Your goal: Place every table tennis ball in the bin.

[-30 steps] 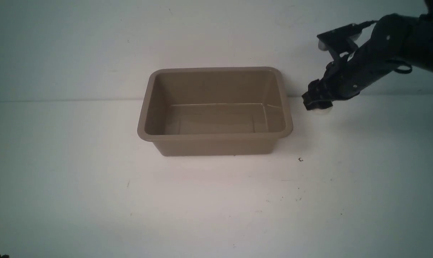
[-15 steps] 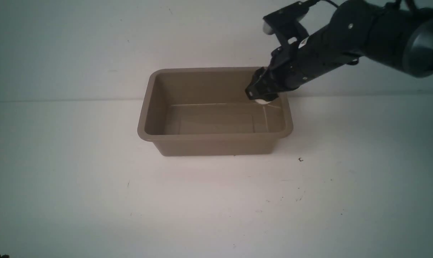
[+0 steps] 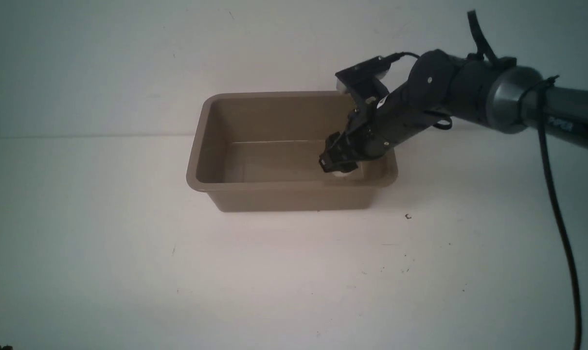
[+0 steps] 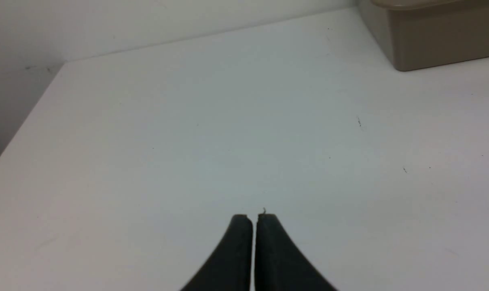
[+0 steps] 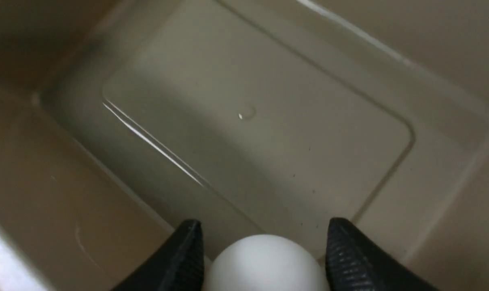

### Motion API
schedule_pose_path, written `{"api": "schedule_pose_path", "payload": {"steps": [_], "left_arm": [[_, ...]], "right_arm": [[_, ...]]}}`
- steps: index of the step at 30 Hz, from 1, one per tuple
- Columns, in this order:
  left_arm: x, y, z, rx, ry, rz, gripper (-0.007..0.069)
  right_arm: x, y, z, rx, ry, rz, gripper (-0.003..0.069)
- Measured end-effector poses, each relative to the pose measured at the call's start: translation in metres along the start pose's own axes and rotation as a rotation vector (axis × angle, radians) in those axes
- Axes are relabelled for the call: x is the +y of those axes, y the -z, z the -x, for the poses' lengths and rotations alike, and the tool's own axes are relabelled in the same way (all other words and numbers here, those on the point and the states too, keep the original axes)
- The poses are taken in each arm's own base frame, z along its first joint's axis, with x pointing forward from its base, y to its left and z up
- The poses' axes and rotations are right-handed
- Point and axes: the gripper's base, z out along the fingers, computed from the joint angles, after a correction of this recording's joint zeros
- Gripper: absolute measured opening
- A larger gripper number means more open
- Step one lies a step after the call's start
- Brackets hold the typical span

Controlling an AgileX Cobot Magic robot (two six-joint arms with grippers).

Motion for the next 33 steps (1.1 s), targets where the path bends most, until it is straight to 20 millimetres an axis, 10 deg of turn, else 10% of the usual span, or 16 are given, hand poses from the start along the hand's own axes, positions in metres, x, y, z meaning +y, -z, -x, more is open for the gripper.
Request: {"api": "schedule_pose_path", "payload": {"steps": [11, 20, 26, 33], "left_arm": [[0.0, 0.0, 0.0, 0.0, 0.0, 0.0, -0.0003], [0.0, 0.0, 0.0, 0.0, 0.0, 0.0, -0.0003], [0.0, 0.0, 0.0, 0.0, 0.0, 0.0, -0.0003], [0.0, 0.0, 0.0, 0.0, 0.0, 0.0, -0.0003]], "right_arm": [[0.002, 0.017, 0.029, -0.078, 0.012, 0.021, 0.042], [-0.004, 0.138, 0.089, -0.105, 0.215, -0.184, 0.0259], [-0.026, 0.19, 0.081, -0.053, 0.184, -0.289, 0.0029], [-0.037, 0.224, 0.07, -0.033, 0.138, -0.311, -0.0011]]}}
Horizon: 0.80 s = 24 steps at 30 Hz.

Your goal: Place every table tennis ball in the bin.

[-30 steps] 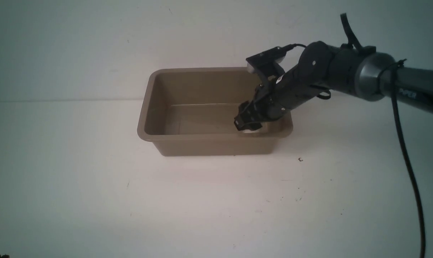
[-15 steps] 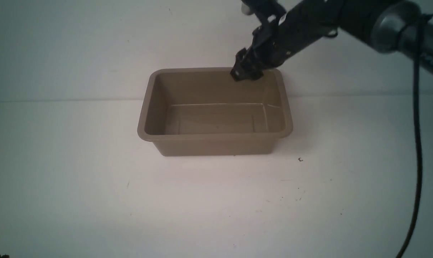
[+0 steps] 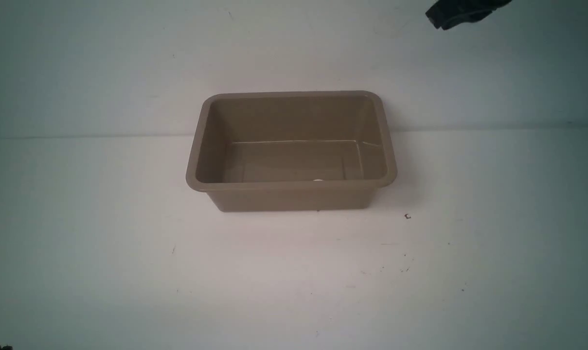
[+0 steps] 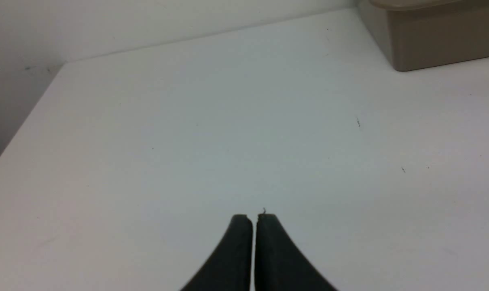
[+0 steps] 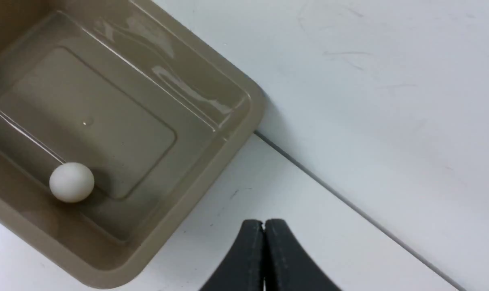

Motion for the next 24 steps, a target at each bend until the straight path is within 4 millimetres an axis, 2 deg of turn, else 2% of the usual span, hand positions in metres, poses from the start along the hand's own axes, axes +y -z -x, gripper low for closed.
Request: {"api": "schedule_pose_path", "payload": {"steps": [3, 4, 5, 7, 11, 14, 15, 16, 17, 18, 19, 21, 22, 23, 24], "left_arm": [[0.0, 0.0, 0.0, 0.0, 0.0, 0.0, -0.0003], [0.0, 0.0, 0.0, 0.0, 0.0, 0.0, -0.0003], [0.0, 0.0, 0.0, 0.0, 0.0, 0.0, -0.0003], [0.0, 0.0, 0.0, 0.0, 0.0, 0.0, -0.0003], [0.0, 0.0, 0.0, 0.0, 0.0, 0.0, -0.0003], [0.0, 0.0, 0.0, 0.0, 0.0, 0.0, -0.0003], [0.0, 0.0, 0.0, 0.0, 0.0, 0.0, -0.0003], [0.0, 0.0, 0.0, 0.0, 0.0, 0.0, -0.0003], [0.0, 0.0, 0.0, 0.0, 0.0, 0.0, -0.0003], [0.0, 0.0, 0.0, 0.0, 0.0, 0.0, -0.0003], [0.0, 0.0, 0.0, 0.0, 0.0, 0.0, -0.0003], [0.0, 0.0, 0.0, 0.0, 0.0, 0.0, -0.0003], [0.0, 0.0, 0.0, 0.0, 0.0, 0.0, -0.0003], [0.0, 0.0, 0.0, 0.0, 0.0, 0.0, -0.0003], [0.0, 0.0, 0.0, 0.0, 0.0, 0.0, -0.0003]], "right_arm": [[-0.003, 0.016, 0.0, -0.023, -0.008, -0.016, -0.001], [-0.006, 0.04, 0.0, -0.057, -0.014, -0.037, -0.0011], [-0.007, 0.074, -0.003, -0.101, -0.02, -0.066, -0.0011], [-0.006, 0.119, -0.015, -0.149, -0.031, -0.107, -0.0011], [0.004, 0.173, -0.045, -0.214, -0.059, -0.167, -0.0011], [0.016, 0.198, -0.07, -0.256, -0.08, -0.202, -0.0011], [0.018, 0.195, -0.074, -0.251, -0.085, -0.2, -0.0011], [0.033, 0.203, -0.1, -0.271, -0.109, -0.206, -0.0011], [0.034, 0.203, -0.103, -0.267, -0.111, -0.203, -0.0011], [0.042, 0.203, -0.117, -0.273, -0.12, -0.204, -0.0011], [0.057, 0.2, -0.143, -0.289, -0.134, -0.208, -0.0011], [0.073, 0.185, -0.177, -0.288, -0.161, -0.207, -0.0011], [0.079, 0.183, -0.19, -0.317, -0.173, -0.22, -0.0011], [0.08, 0.178, -0.193, -0.3, -0.178, -0.213, -0.0011], [0.088, 0.171, -0.209, -0.316, -0.196, -0.218, -0.0011]]}}
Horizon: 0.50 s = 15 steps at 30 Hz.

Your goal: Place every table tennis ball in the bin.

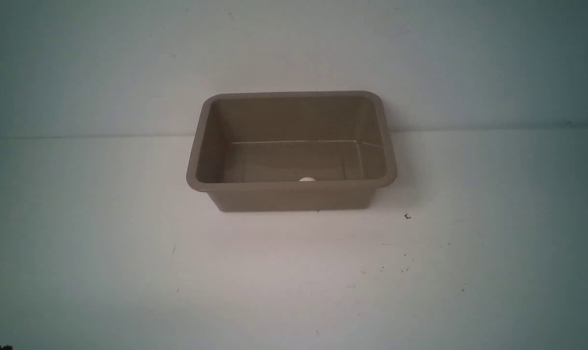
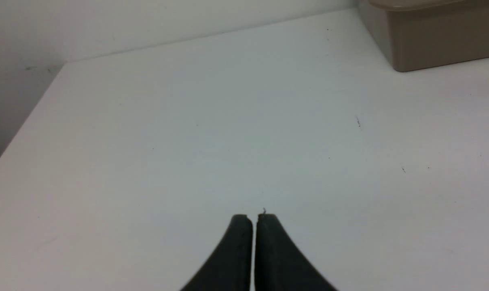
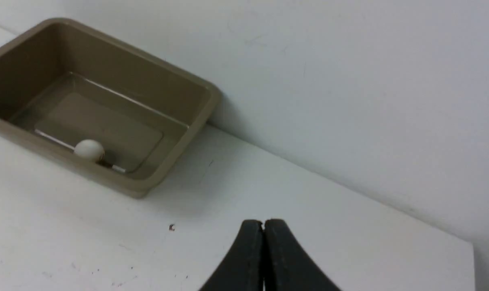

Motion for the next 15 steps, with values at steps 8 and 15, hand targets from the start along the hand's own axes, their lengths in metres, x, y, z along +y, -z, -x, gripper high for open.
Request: {"api": "schedule_pose_path", "payload": {"steps": [8, 15], "left_arm": [[0.0, 0.0, 0.0, 0.0, 0.0, 0.0, -0.0003], [0.0, 0.0, 0.0, 0.0, 0.0, 0.0, -0.0003]], "right_arm": [[0.03, -0.01, -0.119, -0.194, -0.129, -0.074, -0.0011], [0.034, -0.005, -0.134, -0.246, -0.165, -0.083, -0.0011]]}}
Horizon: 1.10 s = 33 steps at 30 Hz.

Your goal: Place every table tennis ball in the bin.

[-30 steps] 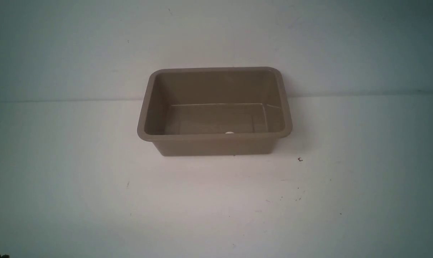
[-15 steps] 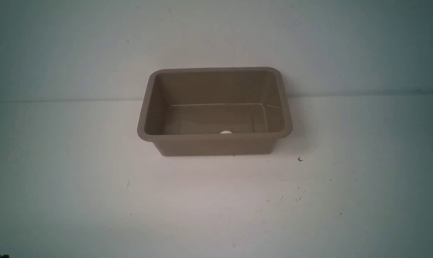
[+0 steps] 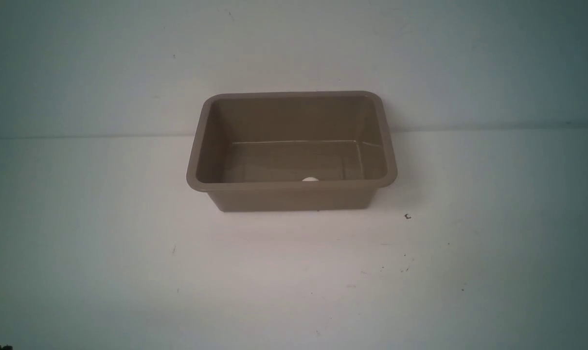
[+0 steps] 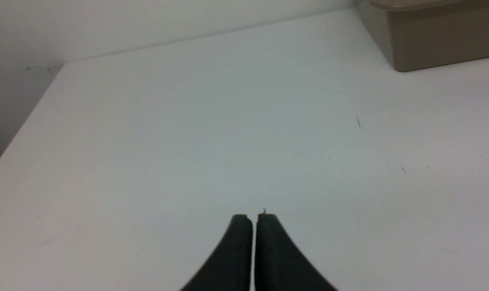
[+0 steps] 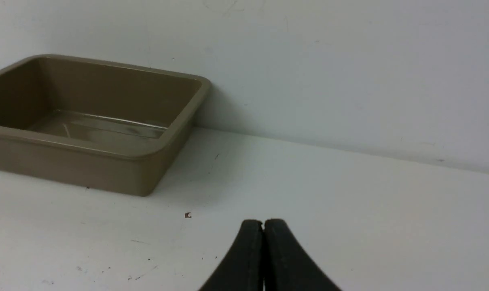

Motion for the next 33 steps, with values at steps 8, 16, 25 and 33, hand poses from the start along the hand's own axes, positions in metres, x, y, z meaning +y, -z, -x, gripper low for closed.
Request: {"api": "schedule_pose_path", "payload": {"steps": [8, 16, 25, 33], "left_arm": [[0.0, 0.0, 0.0, 0.0, 0.0, 0.0, -0.0003], [0.0, 0.0, 0.0, 0.0, 0.0, 0.0, -0.0003], [0.0, 0.0, 0.0, 0.0, 0.0, 0.0, -0.0003], [0.0, 0.0, 0.0, 0.0, 0.0, 0.0, -0.0003]], "right_arm": [[0.001, 0.0, -0.004, 0.044, -0.001, 0.009, -0.0011], [0.0, 0.003, -0.006, 0.053, -0.003, 0.003, -0.0011], [0.0, 0.032, 0.003, -0.136, 0.0, -0.017, -0.0011], [0.0, 0.05, 0.005, -0.252, 0.001, -0.051, -0.001]]}}
